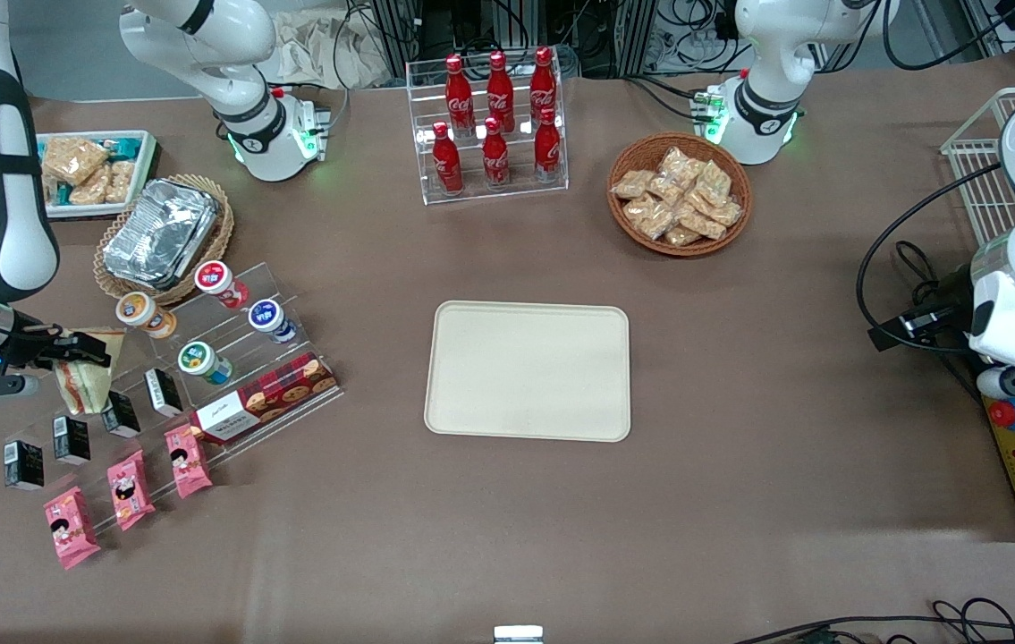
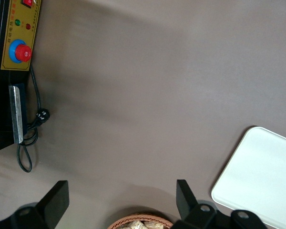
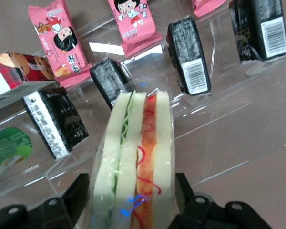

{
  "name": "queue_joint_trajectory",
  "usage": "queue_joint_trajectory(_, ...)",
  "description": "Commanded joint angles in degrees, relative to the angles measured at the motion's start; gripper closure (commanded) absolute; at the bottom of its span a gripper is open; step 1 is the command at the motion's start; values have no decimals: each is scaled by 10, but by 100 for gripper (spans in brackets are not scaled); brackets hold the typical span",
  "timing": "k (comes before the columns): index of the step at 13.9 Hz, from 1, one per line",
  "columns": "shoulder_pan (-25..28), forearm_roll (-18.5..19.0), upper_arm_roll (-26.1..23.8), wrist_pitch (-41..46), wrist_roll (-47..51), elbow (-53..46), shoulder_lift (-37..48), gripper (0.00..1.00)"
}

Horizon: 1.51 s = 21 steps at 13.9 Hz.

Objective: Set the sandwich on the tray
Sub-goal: 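Lower the right gripper around the wrapped sandwich and close it, then lift the sandwich out of the rack with the right gripper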

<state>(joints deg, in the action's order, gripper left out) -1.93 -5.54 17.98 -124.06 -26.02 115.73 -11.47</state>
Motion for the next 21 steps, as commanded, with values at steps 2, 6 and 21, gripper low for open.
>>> queue_joint_trajectory(2, 2, -10, 2, 25, 4, -2, 1, 29)
queue_joint_trajectory(6, 6, -9, 1, 38, 4, -9, 0, 62)
queue_joint_trajectory(21, 34, 15, -6, 170, -38, -203, 4, 71)
